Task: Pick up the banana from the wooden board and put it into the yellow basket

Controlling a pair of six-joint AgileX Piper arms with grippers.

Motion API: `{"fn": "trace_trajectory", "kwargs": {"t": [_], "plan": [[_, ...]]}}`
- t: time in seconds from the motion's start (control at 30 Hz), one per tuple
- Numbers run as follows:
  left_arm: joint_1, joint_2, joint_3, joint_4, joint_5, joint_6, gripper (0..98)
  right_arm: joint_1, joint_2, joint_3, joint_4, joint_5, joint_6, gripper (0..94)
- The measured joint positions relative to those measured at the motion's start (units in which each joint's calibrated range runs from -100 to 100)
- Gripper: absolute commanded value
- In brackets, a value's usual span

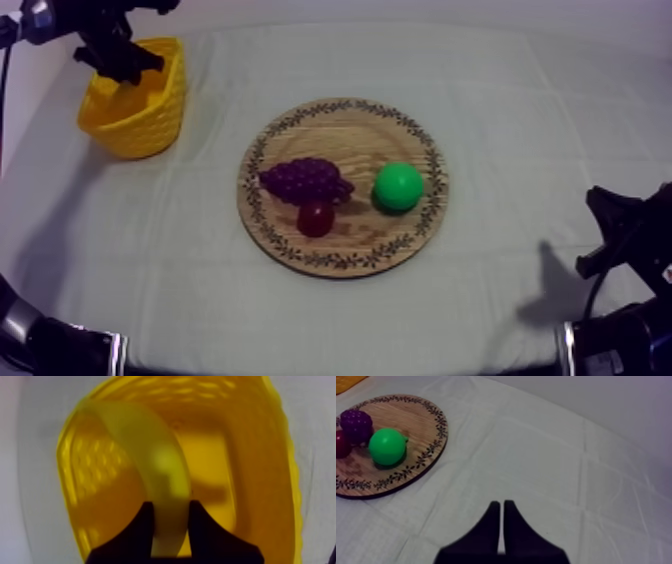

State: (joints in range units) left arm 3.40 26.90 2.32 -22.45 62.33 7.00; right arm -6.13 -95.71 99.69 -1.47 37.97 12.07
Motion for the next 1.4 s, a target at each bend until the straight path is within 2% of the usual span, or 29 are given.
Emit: {"fn": "trace_trajectory", "kwargs": {"t": [0.33,0.6,0.73,0.83,1.07,1.2,1.4], "plan": [[-0.76,3.83,-1.36,1.5,-4.62,0.21,25.4,0.0,0.0,0.0,0.0,0.03,0.0,0.5],[-0.94,3.99,-2.47,2.86,-5.63,-0.55,42.0,0.0,0.0,0.0,0.0,0.03,-0.1,0.5],[-0.82,3.12,-2.26,3.29,-6.42,-0.55,43.8,0.0,0.0,0.0,0.0,0.03,0.01,0.5],[-0.65,2.31,-1.58,3.28,-7.16,-0.55,37.6,0.0,0.0,0.0,0.0,0.03,0.01,0.5],[0.15,-3.62,4.77,3.26,-12.26,0.47,7.0,0.0,0.0,0.0,0.0,0.03,0.01,0.5],[1.12,-9.96,11.66,3.08,-16.55,1.8,1.8,0.0,0.0,0.0,0.0,0.03,0.01,0.5],[2.56,-24.44,25.39,3.09,-23.4,4.3,0.3,0.0,0.0,0.0,0.0,0.03,0.01,0.5]]}}
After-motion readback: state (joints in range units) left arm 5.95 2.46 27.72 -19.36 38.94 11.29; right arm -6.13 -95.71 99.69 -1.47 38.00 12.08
